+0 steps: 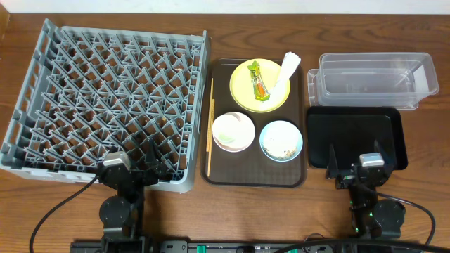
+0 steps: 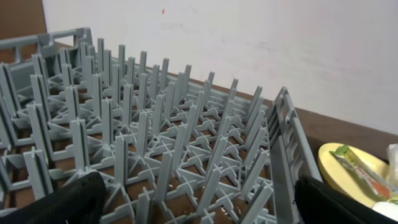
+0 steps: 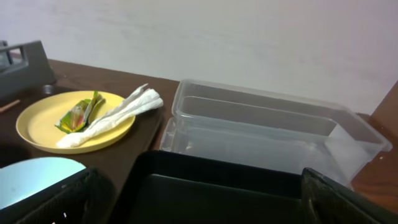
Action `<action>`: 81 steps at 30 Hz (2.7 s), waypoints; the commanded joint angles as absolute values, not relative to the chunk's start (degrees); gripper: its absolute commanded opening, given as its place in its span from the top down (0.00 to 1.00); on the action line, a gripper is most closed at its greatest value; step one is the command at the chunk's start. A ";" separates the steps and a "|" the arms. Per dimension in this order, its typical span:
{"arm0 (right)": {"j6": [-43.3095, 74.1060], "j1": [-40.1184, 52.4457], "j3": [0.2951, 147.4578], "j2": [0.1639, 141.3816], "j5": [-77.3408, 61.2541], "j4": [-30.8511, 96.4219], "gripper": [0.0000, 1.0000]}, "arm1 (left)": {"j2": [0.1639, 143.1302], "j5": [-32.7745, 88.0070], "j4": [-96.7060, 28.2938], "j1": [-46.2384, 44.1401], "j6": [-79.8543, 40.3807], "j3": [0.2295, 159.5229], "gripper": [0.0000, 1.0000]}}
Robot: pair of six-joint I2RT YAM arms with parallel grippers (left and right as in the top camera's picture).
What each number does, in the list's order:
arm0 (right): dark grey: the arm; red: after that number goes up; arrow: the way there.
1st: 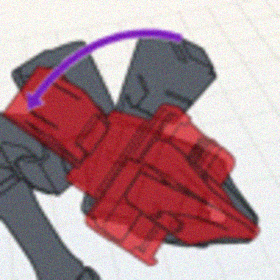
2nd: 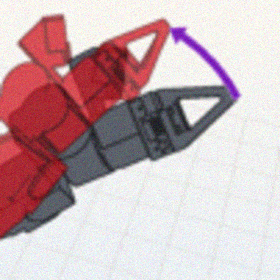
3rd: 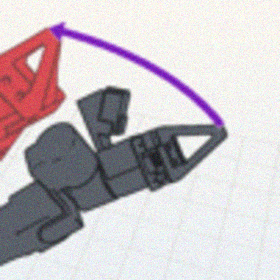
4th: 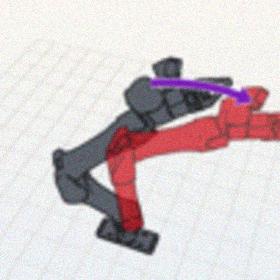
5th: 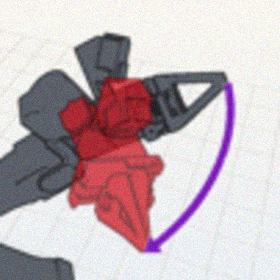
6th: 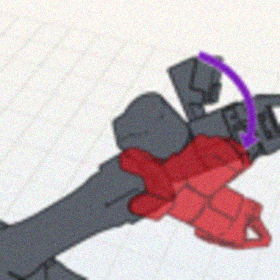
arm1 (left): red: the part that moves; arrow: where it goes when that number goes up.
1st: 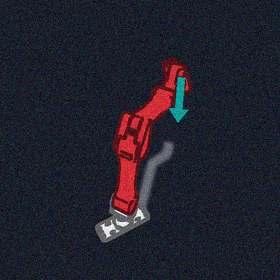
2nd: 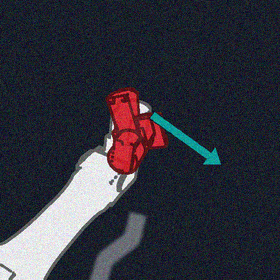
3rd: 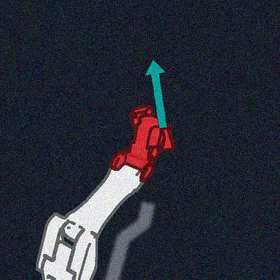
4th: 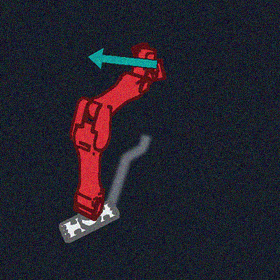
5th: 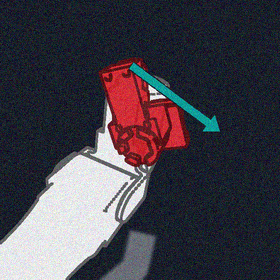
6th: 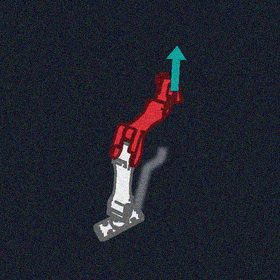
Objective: Sort waste into correct bins and load items into the dishwasher
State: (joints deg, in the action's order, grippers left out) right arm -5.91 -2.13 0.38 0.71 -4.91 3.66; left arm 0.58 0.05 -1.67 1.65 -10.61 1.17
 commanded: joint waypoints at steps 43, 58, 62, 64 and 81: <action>3.36 -3.03 55.44 63.44 -17.06 35.27 0.01 | 48.56 2.85 -43.42 1.34 -14.26 48.07 0.00; 3.31 13.19 69.52 77.89 -12.80 36.69 0.01 | 48.56 2.85 -43.90 1.34 -14.26 48.07 0.02; 2.72 15.11 80.82 86.61 -10.50 41.01 0.01 | 48.56 2.83 -43.90 1.34 -14.28 48.07 0.02; 2.07 15.79 86.52 92.09 -10.28 41.17 0.01 | 48.56 2.83 -43.90 1.34 -14.26 48.07 0.02; 9.80 25.93 92.20 122.80 2.39 30.63 0.20 | 48.60 2.83 -43.90 1.34 -14.26 48.07 0.02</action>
